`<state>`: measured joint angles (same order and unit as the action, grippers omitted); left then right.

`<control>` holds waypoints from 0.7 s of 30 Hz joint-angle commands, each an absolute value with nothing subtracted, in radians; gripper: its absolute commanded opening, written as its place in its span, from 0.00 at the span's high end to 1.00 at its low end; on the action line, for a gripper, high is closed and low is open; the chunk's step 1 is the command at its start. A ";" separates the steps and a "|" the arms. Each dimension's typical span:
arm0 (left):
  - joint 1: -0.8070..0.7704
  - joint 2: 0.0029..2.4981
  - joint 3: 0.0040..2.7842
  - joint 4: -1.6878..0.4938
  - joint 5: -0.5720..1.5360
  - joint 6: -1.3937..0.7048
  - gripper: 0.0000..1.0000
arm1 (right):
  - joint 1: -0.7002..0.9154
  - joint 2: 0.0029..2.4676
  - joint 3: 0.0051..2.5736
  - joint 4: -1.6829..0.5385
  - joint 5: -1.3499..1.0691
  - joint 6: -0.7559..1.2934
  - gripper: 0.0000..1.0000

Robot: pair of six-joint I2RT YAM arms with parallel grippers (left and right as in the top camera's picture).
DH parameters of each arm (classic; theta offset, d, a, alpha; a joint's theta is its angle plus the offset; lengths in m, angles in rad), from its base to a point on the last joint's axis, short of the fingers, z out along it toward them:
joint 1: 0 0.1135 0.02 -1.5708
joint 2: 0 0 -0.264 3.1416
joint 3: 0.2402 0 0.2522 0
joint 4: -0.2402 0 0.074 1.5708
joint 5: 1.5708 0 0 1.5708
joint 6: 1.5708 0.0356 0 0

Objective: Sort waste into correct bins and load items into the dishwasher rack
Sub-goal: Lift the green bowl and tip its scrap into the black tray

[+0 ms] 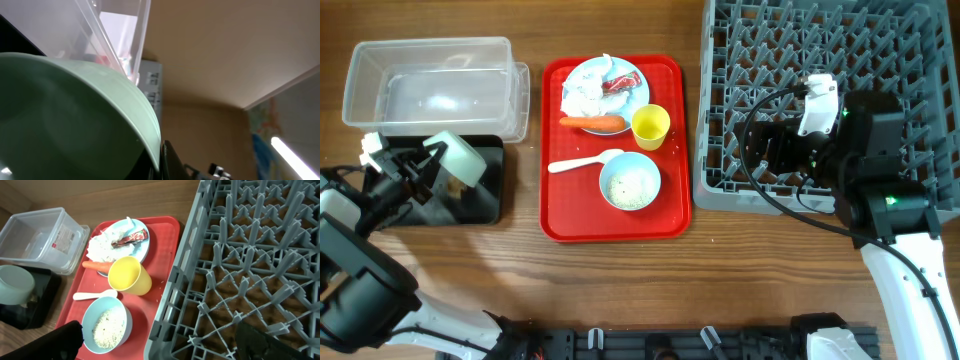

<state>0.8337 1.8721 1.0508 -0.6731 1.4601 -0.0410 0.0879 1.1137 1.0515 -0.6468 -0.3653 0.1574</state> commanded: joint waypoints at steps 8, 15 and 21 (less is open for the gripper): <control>0.848 1.777 1.075 -0.676 1.577 -0.091 0.96 | 0.084 1.122 1.072 -0.642 -0.358 0.168 0.00; 0.659 1.128 1.087 -0.855 0.905 -0.170 0.96 | 0.084 1.122 1.072 -0.645 -0.359 0.168 0.00; 0.239 0.868 1.050 -1.054 0.336 -0.170 0.96 | 0.084 1.122 1.072 -0.644 -0.359 0.168 0.00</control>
